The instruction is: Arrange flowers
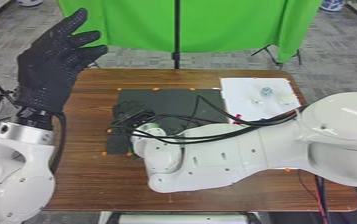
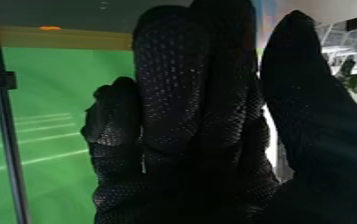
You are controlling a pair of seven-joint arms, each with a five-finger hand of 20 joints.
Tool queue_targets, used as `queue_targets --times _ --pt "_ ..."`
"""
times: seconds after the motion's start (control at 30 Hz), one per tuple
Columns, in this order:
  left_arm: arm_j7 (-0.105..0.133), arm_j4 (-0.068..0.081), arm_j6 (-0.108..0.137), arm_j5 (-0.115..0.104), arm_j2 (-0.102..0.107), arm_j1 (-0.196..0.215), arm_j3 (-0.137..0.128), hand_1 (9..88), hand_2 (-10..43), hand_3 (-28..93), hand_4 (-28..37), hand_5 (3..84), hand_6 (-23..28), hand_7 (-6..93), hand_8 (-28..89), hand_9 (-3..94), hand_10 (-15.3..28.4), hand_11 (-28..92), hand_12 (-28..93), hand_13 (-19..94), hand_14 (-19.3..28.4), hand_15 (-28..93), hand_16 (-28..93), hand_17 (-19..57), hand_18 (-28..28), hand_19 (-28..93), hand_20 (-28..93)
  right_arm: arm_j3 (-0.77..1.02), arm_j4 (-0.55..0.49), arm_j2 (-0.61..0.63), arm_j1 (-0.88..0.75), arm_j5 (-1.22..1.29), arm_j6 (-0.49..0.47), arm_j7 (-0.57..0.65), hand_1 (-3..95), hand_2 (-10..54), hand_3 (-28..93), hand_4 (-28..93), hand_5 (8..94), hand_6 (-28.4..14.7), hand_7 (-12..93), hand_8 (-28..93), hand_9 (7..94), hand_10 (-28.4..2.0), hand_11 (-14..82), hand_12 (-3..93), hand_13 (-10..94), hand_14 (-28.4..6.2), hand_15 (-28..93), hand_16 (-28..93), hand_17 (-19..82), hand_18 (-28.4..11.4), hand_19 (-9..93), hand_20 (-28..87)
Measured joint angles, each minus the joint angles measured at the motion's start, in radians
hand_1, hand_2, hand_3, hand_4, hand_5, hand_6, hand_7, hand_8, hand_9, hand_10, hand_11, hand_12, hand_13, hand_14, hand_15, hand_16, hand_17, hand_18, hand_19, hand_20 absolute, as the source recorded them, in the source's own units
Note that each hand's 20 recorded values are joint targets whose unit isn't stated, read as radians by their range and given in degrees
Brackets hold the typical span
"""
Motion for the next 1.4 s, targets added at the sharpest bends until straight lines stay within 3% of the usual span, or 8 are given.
queue_targets --times 0.2,0.33,0.5,0.73,0.9,1.03,1.2,1.4 --pt "-0.001 0.008 -0.001 0.002 -0.002 -0.013 0.017 20.6 7.6 77 -28.3 33.6 7.8 11.1 -8 30.4 18.8 26 11 24 27.0 54 -10 -8.2 22.8 57 9 0.006 -0.001 0.004 -0.002 0.0 -0.006 -0.005 43.7 -9.5 64 -28 73.4 1.5 19 -3 91.9 -7.6 29.4 18.4 85 -5.2 54 19 48 -16.5 93 26" --pt "-0.044 0.016 0.0 0.004 -0.018 -0.054 0.033 20.6 7.6 77 -28.3 33.7 7.8 11.1 -8 30.4 18.8 26 11 24 27.1 54 -10 -8.3 22.7 57 9 0.071 -0.003 0.024 -0.029 -0.006 -0.037 -0.025 41.9 -9.5 67 -28 72.6 1.4 19 -6 91.7 -7.8 29.4 18.4 85 -5.4 54 19 48 -16.7 93 26" --pt "-0.079 0.014 -0.003 0.008 -0.035 -0.052 -0.004 20.7 7.6 77 -28.3 33.7 7.8 11.1 -8 30.4 18.8 26 11 24 27.0 54 -10 -8.3 22.7 57 9 0.093 -0.014 0.047 -0.035 -0.013 -0.045 -0.04 38.6 -9.5 70 -28 68.5 0.3 19 -13 88.3 -8.9 29.7 18.2 82 -6.4 54 19 46 -17.5 93 24" --pt "-0.07 -0.028 -0.004 0.008 -0.054 0.127 -0.19 20.7 7.6 77 -28.3 33.6 7.8 11.1 -8 30.4 18.8 26 11 24 27.0 54 -10 -8.2 22.7 57 10 0.135 -0.092 0.121 -0.051 -0.028 -0.063 -0.068 34.8 -9.1 73 -28 61.1 -2.3 17 -12 80.1 -12.4 27.5 16.3 76 -9.3 51 16 44 -17.7 92 7" --pt "-0.032 -0.065 0.003 0.005 -0.075 0.285 -0.288 20.7 7.5 77 -28.3 33.6 7.7 11.1 -8 30.3 18.8 26 11 24 26.9 54 -10 -8.2 22.7 57 10 0.284 -0.172 0.223 -0.141 -0.066 -0.169 -0.075 33.5 -7.5 74 -28 57.5 -3.0 16 -12 73.8 -15.0 24.1 14.8 71 -11.4 51 14 40 -19.2 91 3" --pt "0.016 -0.069 0.015 -0.006 -0.09 0.374 -0.301 20.6 7.5 77 -28.3 33.6 7.8 11.0 -8 30.3 18.7 26 11 24 26.9 54 -10 -8.2 22.7 57 10 0.428 -0.236 0.325 -0.243 -0.105 -0.225 -0.075 33.5 -6.9 74 -27 56.3 -3.4 16 -12 71.0 -16.1 22.8 14.4 69 -12.5 52 13 38 -20.3 90 2" --pt "0.022 -0.065 0.026 -0.026 -0.103 0.413 -0.294 20.6 7.5 77 -28.3 33.6 7.8 11.0 -8 30.3 18.7 26 11 24 26.9 54 -10 -8.3 22.7 57 9 0.675 -0.297 0.472 -0.433 -0.155 -0.217 -0.071 33.5 -6.3 74 -27 56.2 -3.3 16 -12 69.4 -16.7 21.8 14.1 67 -13.2 52 12 36 -20.7 89 0" --pt "0.031 -0.064 0.037 -0.042 -0.118 0.46 -0.337 20.6 7.4 77 -28.3 33.5 7.7 11.0 -8 30.2 18.6 26 11 23 26.8 53 -11 -8.9 22.6 55 9 0.794 -0.288 0.668 -0.57 -0.174 -0.113 -0.033 33.3 -6.2 75 -26 55.7 -3.0 16 -12 68.6 -16.7 21.7 14.1 66 -13.4 52 12 36 -20.9 89 0"
